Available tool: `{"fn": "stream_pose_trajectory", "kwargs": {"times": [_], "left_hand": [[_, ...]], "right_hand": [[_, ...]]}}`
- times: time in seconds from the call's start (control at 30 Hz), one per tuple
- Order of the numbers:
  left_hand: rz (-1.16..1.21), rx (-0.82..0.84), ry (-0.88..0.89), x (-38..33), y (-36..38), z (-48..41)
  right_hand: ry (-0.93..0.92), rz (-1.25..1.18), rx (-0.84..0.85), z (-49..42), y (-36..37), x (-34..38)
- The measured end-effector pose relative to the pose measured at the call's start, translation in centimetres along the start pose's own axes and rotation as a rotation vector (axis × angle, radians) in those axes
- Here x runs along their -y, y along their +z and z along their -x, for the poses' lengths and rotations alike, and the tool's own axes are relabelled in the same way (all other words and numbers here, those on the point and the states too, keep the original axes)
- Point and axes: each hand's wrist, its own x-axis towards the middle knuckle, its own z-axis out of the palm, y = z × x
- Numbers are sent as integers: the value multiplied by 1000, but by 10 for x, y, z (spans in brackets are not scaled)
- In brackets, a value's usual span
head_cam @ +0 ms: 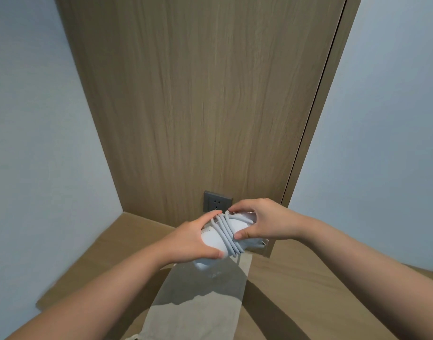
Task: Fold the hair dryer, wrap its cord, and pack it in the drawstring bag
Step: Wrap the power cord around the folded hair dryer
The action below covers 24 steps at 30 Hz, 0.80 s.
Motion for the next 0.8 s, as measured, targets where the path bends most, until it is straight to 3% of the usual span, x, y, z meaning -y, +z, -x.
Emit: {"fn": "stream_pose_trajectory", "kwargs": {"times": [0.33,0.67,0.8], "left_hand": [[-22,-33,-43,-3,13,4],[102,-166,-94,-7,14,1],[138,-174,-97,-5,17,0]], "right_hand": [[-13,100,16,-1,13,-14],[12,80,-413,-11,36,-15],[9,71,-449,-15,43,-14]]}}
